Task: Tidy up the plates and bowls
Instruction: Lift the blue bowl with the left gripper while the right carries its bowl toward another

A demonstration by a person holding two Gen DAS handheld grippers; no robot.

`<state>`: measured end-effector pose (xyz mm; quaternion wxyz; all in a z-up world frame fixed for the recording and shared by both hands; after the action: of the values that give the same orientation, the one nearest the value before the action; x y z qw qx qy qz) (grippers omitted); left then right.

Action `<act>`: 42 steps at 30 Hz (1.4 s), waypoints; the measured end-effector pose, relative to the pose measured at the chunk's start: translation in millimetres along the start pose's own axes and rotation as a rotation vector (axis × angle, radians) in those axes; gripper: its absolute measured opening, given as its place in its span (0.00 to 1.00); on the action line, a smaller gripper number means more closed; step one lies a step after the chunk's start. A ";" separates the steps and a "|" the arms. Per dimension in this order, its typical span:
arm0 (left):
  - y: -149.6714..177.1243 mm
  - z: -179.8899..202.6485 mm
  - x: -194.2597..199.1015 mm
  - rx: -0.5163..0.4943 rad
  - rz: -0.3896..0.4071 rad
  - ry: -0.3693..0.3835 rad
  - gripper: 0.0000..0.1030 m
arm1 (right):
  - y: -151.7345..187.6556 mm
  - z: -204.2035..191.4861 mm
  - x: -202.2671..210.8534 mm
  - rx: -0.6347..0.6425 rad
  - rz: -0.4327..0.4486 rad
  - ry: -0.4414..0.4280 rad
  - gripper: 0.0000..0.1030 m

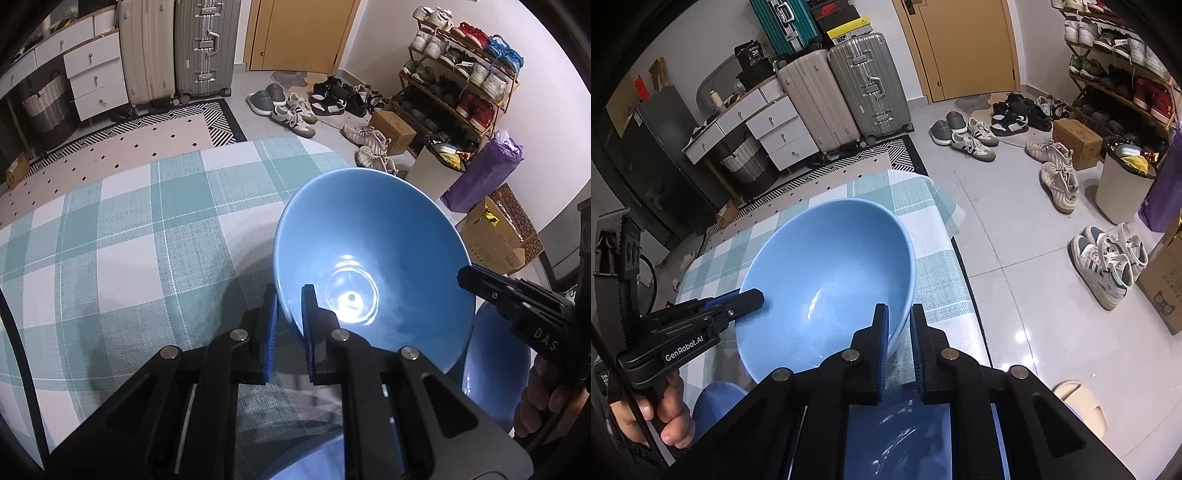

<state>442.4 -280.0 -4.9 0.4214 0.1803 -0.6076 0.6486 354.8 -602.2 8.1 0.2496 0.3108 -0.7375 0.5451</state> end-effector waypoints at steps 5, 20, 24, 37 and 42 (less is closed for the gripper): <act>-2.5 2.5 18.5 -0.006 0.030 0.005 0.09 | -1.1 -5.1 15.7 0.011 0.032 -0.010 0.12; -1.3 18.6 111.2 -0.019 0.124 0.007 0.09 | -3.1 -30.7 82.9 0.042 0.108 -0.033 0.12; 3.6 22.6 141.3 -0.024 0.149 0.004 0.10 | -1.3 -42.4 106.5 0.059 0.134 -0.041 0.12; 29.6 35.3 238.8 -0.008 0.200 0.002 0.10 | 11.7 -71.1 167.2 0.096 0.179 -0.084 0.12; 40.7 39.6 266.3 -0.002 0.215 0.009 0.10 | 17.0 -78.8 180.4 0.109 0.189 -0.092 0.12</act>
<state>245.7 -226.1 175.6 0.3522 0.1108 -0.6221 0.6904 221.5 -556.5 146.8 0.1457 0.2775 -0.7433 0.5909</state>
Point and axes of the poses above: each gripper's, at about its wrist camera, not at the fingertips, and x roughly against the way its jaws point, z to its right, y to its underside, the point moved 2 cm from there along -x, roughly the way its jaws point, and after that the axes turned 9 degrees about z, right-handed, at the moved point
